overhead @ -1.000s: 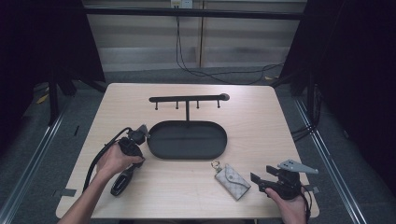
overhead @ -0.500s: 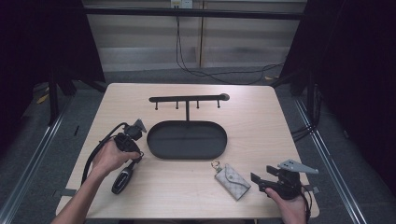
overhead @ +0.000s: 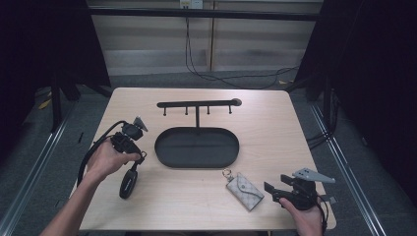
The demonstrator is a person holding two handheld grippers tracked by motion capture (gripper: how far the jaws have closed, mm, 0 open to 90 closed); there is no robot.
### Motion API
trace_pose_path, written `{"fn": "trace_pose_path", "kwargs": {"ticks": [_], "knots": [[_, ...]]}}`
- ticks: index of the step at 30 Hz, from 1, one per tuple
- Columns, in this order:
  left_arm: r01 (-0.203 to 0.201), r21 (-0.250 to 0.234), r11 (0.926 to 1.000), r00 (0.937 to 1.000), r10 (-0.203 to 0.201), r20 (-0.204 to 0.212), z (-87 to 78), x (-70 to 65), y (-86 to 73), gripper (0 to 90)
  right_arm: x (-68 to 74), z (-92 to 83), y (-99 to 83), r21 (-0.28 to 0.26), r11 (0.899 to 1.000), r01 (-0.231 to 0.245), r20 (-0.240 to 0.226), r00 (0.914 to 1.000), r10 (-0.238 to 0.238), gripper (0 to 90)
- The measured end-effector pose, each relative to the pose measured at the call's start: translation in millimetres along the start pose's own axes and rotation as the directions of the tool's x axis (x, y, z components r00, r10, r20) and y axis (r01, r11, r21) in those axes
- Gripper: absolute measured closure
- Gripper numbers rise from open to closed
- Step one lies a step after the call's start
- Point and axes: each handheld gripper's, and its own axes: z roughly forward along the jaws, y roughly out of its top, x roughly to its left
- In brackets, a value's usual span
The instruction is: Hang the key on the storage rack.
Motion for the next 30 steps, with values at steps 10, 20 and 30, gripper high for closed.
{"fn": "trace_pose_path", "kwargs": {"ticks": [10,20,30], "knots": [[-0.005,0.024,0.9997,1.0,0.006,-0.006,-18.9,0.6,-1.6,70.9,0.0,0.0,-0.1,-0.001,1.0,-0.003,0.0,1.0,0.003,26.0],[-0.012,0.018,0.9998,0.9998,0.012,-0.014,-40.0,4.5,-4.8,70.9,-0.1,0.5,-0.2,0.001,1.0,-0.005,-0.002,1.0,0.005,26.0],[-0.037,0.012,0.9993,0.9982,0.037,-0.047,-56.9,1.0,-1.7,70.9,-0.6,0.9,-0.2,0.002,1.0,-0.003,-0.003,1.0,0.003,26.0]]}}
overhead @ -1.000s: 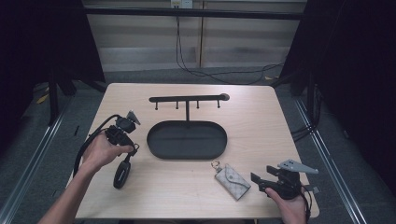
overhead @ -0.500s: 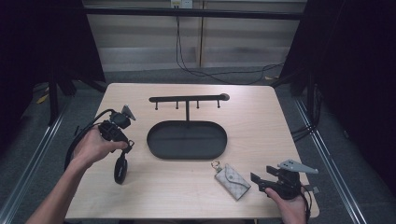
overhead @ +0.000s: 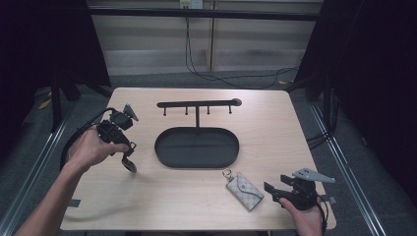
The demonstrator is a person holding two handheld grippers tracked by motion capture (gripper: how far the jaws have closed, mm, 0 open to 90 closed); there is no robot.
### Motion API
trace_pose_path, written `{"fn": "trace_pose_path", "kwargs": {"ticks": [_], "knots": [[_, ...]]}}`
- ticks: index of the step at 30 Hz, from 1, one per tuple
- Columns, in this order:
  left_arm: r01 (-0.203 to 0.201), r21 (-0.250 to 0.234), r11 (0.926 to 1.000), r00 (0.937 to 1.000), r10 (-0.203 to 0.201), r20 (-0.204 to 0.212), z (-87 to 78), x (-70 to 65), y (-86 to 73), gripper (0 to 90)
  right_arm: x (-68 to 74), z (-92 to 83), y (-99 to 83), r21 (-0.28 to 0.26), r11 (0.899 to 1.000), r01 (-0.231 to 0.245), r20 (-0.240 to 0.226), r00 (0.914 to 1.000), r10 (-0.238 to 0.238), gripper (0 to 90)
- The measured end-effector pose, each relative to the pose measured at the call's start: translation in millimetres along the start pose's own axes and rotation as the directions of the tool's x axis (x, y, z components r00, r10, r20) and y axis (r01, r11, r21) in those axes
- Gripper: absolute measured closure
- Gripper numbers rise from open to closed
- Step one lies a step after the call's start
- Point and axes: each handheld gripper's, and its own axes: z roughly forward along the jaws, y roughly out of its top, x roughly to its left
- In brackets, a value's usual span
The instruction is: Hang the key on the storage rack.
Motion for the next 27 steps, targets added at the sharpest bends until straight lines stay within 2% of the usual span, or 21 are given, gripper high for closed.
{"fn": "trace_pose_path", "kwargs": {"ticks": [4,11,12,13,14,15,16,21,22,27], "knots": [[-0.003,-0.015,0.9999,0.9997,0.003,-0.025,-11.1,-3.1,4.2,70.9,-0.1,0.1,0.0,0.0,1.0,0.0,0.0,1.0,0.0,25.9],[-0.008,-0.048,0.9988,1.0,0.008,-0.005,-26.0,-7.9,9.5,70.9,-0.2,-0.2,-0.1,-0.001,1.0,-0.001,0.0,1.0,0.001,25.9],[-0.012,-0.049,0.9987,0.9997,0.011,-0.024,-27.4,-9.1,10.3,70.9,-0.2,-0.2,0.0,-0.001,1.0,-0.001,0.001,1.0,0.001,25.9],[-0.021,-0.042,0.9989,0.9996,0.02,-0.02,-28.0,-10.7,11.2,70.9,-0.2,-0.1,-0.1,-0.001,1.0,-0.001,0.001,1.0,0.001,25.9],[-0.025,-0.046,0.9986,0.9997,0.025,0.0,-28.9,-11.7,12.0,70.8,-0.3,0.0,-0.1,-0.001,1.0,-0.002,0.0,1.0,0.002,25.9],[-0.017,-0.063,0.9979,0.9999,0.017,-0.001,-30.1,-12.5,12.7,70.9,-0.4,0.1,-0.1,0.001,1.0,-0.001,-0.002,1.0,0.001,25.9],[-0.022,-0.058,0.9981,0.9997,0.021,-0.012,-30.8,-13.1,14.0,70.9,-0.4,0.3,-0.1,0.003,1.0,-0.002,-0.001,1.0,0.002,25.9],[-0.009,-0.063,0.998,0.9999,0.01,0.013,-31.9,-14.9,18.2,70.9,-0.6,0.2,-0.2,0.005,1.0,-0.009,-0.005,0.9999,0.009,25.9],[-0.018,-0.06,0.998,0.9998,0.019,0.008,-32.8,-15.1,19.2,70.9,-0.6,0.2,-0.2,0.005,1.0,-0.009,-0.005,0.9999,0.009,25.9],[-0.018,-0.065,0.9977,0.9997,0.019,0.014,-37.4,-16.5,22.8,70.9,-0.5,0.4,-0.3,0.008,1.0,-0.01,-0.009,0.9999,0.01,25.8]]}}
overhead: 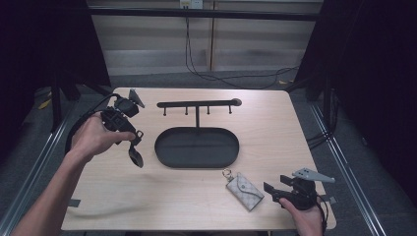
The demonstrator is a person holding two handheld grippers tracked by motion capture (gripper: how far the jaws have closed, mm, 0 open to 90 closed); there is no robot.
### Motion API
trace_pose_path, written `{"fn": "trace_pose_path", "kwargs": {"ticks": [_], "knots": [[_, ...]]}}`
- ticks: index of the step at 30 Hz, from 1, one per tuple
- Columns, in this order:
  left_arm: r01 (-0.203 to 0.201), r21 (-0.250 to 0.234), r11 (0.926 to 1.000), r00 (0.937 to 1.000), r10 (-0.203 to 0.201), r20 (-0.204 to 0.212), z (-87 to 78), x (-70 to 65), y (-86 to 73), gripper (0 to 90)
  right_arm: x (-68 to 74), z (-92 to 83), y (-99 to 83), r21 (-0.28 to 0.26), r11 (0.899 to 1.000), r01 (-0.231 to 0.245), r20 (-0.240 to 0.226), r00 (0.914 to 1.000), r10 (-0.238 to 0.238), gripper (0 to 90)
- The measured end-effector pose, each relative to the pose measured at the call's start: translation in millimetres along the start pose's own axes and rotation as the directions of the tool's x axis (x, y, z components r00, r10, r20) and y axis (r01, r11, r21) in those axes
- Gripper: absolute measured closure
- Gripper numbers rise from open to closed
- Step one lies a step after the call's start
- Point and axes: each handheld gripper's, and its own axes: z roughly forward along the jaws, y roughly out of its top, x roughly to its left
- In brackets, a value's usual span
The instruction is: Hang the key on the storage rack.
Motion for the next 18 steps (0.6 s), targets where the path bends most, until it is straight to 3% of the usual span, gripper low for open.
{"fn": "trace_pose_path", "kwargs": {"ticks": [2,10,12,18], "knots": [[-0.002,-0.011,0.9999,0.9998,0.002,0.017,-1.6,-1.2,1.5,70.9,-0.2,0.1,0.0,0.0,1.0,-0.002,0.0,1.0,0.002,25.8],[-0.014,0.008,0.9999,0.9999,0.014,0.008,-4.0,-5.4,11.6,70.9,-0.3,0.1,-0.1,0.001,1.0,-0.001,0.0,1.0,0.001,25.2],[-0.008,0.004,1.0,1.0,0.008,-0.005,-6.0,-6.6,14.4,70.9,-0.3,-0.1,-0.1,0.001,1.0,-0.003,-0.001,1.0,0.003,25.2],[-0.014,-0.015,0.9998,0.9998,0.015,0.01,-10.6,-9.1,20.5,70.9,-0.5,0.1,-0.1,0.002,1.0,-0.003,-0.002,1.0,0.003,25.0]]}}
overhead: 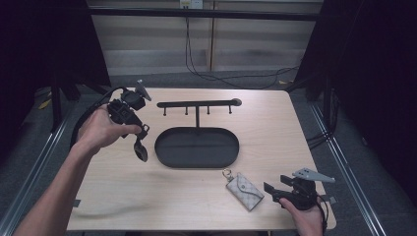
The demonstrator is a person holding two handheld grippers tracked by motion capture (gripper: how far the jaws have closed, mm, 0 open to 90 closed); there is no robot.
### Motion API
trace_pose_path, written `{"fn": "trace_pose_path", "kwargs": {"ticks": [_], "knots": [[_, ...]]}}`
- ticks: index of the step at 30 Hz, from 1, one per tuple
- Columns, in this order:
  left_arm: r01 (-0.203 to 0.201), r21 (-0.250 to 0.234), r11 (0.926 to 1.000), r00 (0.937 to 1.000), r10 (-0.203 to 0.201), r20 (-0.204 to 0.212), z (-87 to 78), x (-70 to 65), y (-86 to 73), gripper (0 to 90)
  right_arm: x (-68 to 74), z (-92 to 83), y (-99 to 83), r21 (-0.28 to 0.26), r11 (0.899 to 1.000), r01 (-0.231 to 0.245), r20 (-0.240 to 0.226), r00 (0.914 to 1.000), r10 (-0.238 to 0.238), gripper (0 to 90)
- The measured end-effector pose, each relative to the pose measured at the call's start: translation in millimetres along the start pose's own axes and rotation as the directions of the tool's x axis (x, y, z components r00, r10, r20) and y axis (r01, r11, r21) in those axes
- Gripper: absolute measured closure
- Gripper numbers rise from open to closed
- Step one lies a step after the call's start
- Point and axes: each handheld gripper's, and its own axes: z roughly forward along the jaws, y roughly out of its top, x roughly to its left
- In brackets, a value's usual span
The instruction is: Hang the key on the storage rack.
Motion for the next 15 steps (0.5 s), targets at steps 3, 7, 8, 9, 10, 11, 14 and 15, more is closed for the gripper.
{"fn": "trace_pose_path", "kwargs": {"ticks": [3,7,8,9,10,11,14,15], "knots": [[-0.001,-0.005,1.0,0.9999,0.001,0.017,1.2,-1.5,3.1,70.9,-0.4,0.5,0.1,0.001,1.0,0.0,0.0,1.0,0.0,25.0],[0.002,0.004,1.0,1.0,-0.002,0.002,0.2,-3.0,11.1,70.9,0.1,0.4,0.0,0.003,1.0,0.003,0.0,1.0,-0.003,25.0],[0.005,-0.001,1.0,1.0,-0.005,-0.003,-0.5,-3.3,12.9,70.9,0.2,0.0,0.0,0.001,1.0,0.002,0.0,1.0,-0.002,25.1],[0.008,-0.004,1.0,1.0,-0.008,-0.005,-1.0,-3.9,14.6,70.9,0.1,-0.3,-0.1,-0.002,1.0,-0.001,0.0,1.0,0.001,25.0],[0.004,0.001,1.0,1.0,-0.004,-0.001,-1.4,-4.2,16.3,70.9,-0.5,-0.1,-0.2,-0.001,1.0,-0.004,-0.001,1.0,0.004,24.9],[0.004,0.001,1.0,1.0,-0.004,-0.004,-1.8,-4.4,18.2,70.9,-0.5,-0.1,-0.2,-0.001,1.0,-0.002,-0.002,1.0,0.002,24.9],[0.006,0.002,1.0,1.0,-0.006,-0.001,-2.1,-4.8,23.2,70.8,-0.3,0.0,-0.2,0.001,1.0,0.001,-0.005,1.0,-0.001,24.9],[0.002,0.005,1.0,1.0,-0.002,0.002,-2.1,-5.2,24.9,70.8,-0.3,0.1,-0.1,0.001,1.0,0.001,-0.005,1.0,-0.001,24.9]]}}
